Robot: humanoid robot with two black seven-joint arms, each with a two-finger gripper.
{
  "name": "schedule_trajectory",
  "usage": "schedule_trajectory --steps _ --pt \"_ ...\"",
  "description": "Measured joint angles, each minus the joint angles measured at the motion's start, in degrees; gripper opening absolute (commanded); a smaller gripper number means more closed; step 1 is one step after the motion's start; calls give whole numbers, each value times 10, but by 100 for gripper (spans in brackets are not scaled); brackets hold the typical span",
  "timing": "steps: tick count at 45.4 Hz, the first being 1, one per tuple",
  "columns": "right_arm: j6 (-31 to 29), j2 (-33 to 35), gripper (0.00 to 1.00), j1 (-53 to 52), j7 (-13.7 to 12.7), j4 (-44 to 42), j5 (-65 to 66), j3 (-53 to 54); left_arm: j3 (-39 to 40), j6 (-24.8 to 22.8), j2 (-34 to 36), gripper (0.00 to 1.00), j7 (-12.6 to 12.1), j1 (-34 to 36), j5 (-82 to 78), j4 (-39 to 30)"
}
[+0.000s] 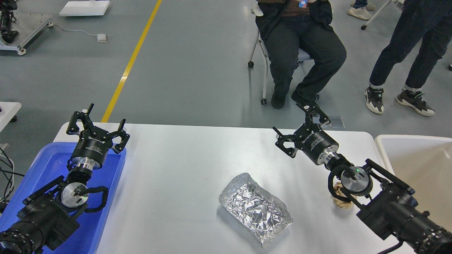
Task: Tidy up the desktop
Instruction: 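Raise the right gripper and swing it toward the silver foil bag, then lower the open right gripper beside the silver foil bag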
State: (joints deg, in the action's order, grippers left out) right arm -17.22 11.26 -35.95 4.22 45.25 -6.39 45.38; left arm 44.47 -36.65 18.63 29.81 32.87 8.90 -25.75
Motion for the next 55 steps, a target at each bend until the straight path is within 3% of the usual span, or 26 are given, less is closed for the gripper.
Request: schedule_trajectory --steps 18,39,55 --pt "16 56 100 -19 -4 123 110 -25 0 0 0 100 0 0 0 0" --pt "44 116 100 -78 -2 163 296 -170 0 0 0 100 -1 1 0 0" --pt "115 168 100 -84 46 173 540 -283 0 -1 0 100 -1 1 0 0"
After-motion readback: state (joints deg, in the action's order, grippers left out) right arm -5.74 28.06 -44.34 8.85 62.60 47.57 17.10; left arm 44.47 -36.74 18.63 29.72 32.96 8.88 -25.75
